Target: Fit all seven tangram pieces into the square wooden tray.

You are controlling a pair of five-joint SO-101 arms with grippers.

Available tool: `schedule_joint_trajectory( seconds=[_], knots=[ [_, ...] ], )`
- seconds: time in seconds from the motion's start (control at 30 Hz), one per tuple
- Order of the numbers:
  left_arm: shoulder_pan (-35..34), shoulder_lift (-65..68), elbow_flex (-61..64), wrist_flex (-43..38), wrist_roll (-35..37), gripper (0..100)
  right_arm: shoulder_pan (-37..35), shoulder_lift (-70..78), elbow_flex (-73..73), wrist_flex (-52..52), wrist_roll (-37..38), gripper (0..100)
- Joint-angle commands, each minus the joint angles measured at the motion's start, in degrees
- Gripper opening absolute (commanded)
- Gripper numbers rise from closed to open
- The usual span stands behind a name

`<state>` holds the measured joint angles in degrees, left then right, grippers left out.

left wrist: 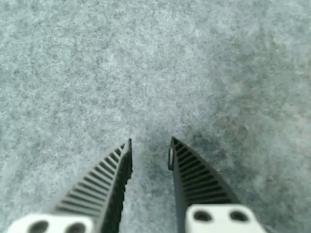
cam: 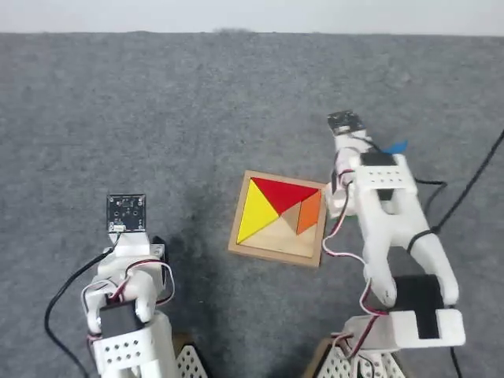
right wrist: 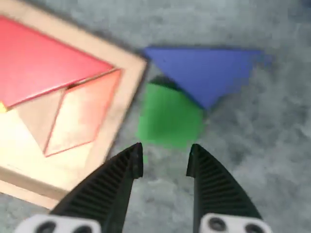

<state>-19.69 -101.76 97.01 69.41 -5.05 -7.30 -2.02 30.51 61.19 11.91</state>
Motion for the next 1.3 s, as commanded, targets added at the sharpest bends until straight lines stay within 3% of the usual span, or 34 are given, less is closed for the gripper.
schedule_joint_trajectory(
  seconds=[0.0, 0.27, 0.43, 0.7, 0.83, 1.1, 1.27],
  knots=[
    [-0.18, 0.09, -0.48, 0.35, -0.62, 12, -2.24, -0.48, -0.26, -1.71, 1.05, 16.7],
    [-0.18, 0.09, -0.48, 0.35, -0.62, 12, -2.07, 1.19, -0.44, -2.15, -1.67, 27.2],
    [-0.18, 0.09, -0.48, 0.35, -0.62, 12, 0.22, 6.2, -1.67, -4.62, -2.02, 27.6],
    [-0.18, 0.09, -0.48, 0.35, -0.62, 12, 0.31, 14.73, -7.91, -0.84, -2.02, 26.7],
    [-0.18, 0.09, -0.48, 0.35, -0.62, 12, 0.31, 15.69, -9.23, -0.4, -2.99, 18.1],
    [-0.18, 0.09, -0.48, 0.35, -0.62, 12, 0.4, 15.6, -12.66, -0.31, -15.82, 16.0],
    [-0.18, 0.09, -0.48, 0.35, -0.62, 12, 1.89, 15.78, -13.54, -0.31, -17.67, 16.0]
  ],
)
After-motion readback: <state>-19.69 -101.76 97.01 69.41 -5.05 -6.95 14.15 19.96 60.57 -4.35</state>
